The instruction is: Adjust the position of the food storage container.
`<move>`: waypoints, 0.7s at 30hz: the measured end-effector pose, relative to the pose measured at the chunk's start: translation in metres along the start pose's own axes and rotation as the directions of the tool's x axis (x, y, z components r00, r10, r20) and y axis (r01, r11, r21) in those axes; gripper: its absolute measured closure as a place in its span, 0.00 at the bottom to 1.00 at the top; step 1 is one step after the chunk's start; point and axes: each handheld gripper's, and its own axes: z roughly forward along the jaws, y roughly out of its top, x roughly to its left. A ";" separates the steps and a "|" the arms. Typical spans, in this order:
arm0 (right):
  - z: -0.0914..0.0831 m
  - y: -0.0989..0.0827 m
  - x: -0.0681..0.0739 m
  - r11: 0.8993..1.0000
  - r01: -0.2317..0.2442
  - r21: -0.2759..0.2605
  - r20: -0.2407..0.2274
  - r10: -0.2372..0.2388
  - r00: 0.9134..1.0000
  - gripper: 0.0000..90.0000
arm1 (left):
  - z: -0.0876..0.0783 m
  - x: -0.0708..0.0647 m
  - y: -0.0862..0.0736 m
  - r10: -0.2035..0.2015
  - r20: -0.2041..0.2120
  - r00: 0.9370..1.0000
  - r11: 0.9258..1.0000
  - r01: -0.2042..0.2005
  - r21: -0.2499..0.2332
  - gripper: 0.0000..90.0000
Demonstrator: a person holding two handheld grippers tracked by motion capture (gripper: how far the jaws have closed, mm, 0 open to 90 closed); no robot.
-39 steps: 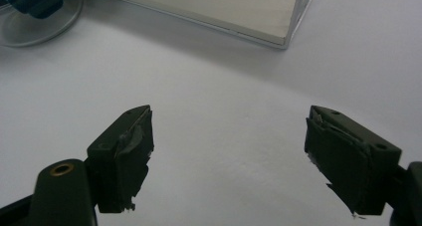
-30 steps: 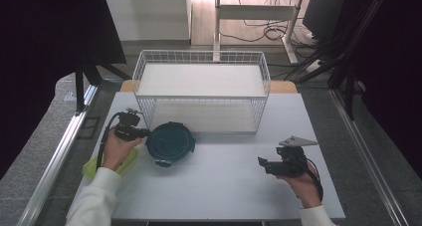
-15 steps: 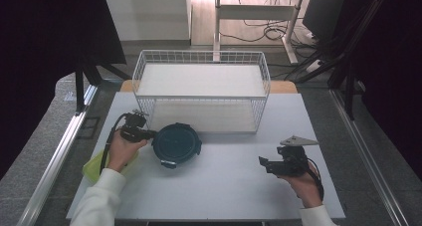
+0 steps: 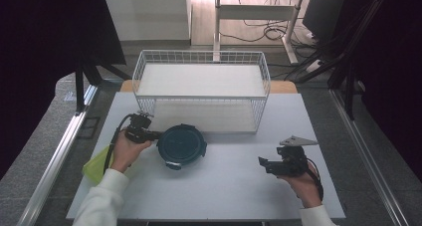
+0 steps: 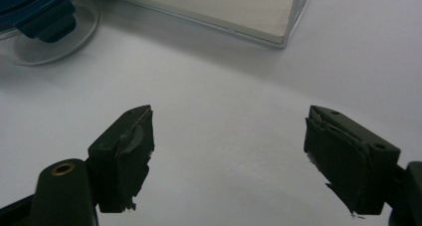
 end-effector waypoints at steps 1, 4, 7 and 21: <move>0.000 0.000 0.000 1.000 -0.001 0.000 0.000 0.001 1.000 0.22 | 0.000 -0.002 0.000 0.005 0.004 1.000 1.000 -0.005 0.001 1.00; 0.000 0.000 -0.001 1.000 0.001 -0.001 0.001 -0.001 1.000 0.22 | 0.001 -0.004 -0.002 0.005 0.018 1.000 1.000 -0.005 -0.002 1.00; -0.001 0.000 -0.001 1.000 -0.002 -0.001 0.001 0.002 1.000 0.22 | 0.002 -0.007 -0.003 0.011 0.025 1.000 1.000 -0.011 0.000 1.00; 0.001 0.000 0.000 1.000 0.000 0.004 0.001 0.000 1.000 0.22 | 0.006 -0.027 -0.006 0.042 0.058 0.997 0.999 -0.041 -0.003 1.00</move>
